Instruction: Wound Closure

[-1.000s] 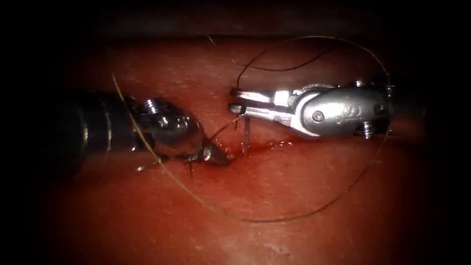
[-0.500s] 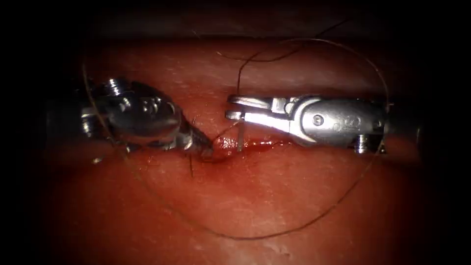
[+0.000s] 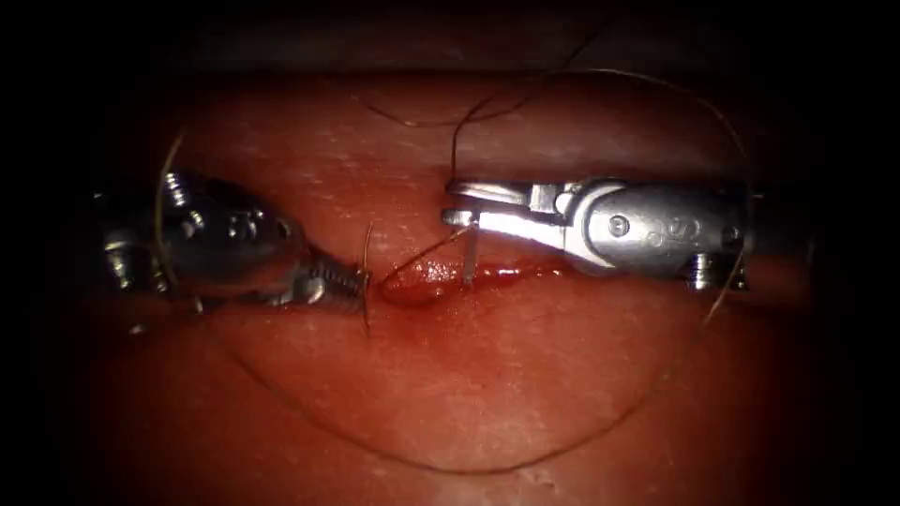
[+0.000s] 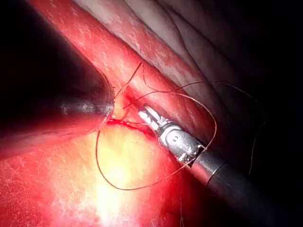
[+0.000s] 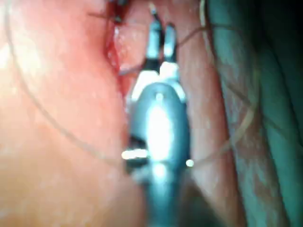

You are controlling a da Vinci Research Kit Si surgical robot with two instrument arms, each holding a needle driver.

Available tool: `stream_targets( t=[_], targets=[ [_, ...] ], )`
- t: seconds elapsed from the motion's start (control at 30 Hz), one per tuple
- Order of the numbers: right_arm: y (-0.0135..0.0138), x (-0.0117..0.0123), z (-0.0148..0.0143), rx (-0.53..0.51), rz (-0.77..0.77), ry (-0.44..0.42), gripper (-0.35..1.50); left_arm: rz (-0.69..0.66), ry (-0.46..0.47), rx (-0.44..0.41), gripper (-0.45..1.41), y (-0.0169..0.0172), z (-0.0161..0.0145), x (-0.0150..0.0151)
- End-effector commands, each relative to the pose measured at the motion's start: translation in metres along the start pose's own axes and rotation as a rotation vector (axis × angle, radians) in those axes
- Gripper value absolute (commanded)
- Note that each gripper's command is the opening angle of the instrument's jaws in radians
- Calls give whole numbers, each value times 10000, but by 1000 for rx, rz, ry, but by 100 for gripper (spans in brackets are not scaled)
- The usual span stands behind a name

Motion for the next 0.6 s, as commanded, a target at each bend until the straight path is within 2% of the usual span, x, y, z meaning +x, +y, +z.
stream_targets(
  t=[0.03,0.13,0.33,0.43,0.6],
  targets=[
    [3,-6,8,1,4,4,-35,-3,-1,-13,-21,1,9,6],
    [6,-6,8,6,28,2,-35,-8,14,-53,-34,12,15,13],
    [10,-7,8,3,105,-5,-35,-14,70,-84,-22,18,39,23],
    [11,-8,8,1,175,-21,-35,-20,121,-85,-24,18,54,32],
    [14,-9,8,-1,245,-37,-35,-17,143,-81,-31,23,68,32]
  ],
)
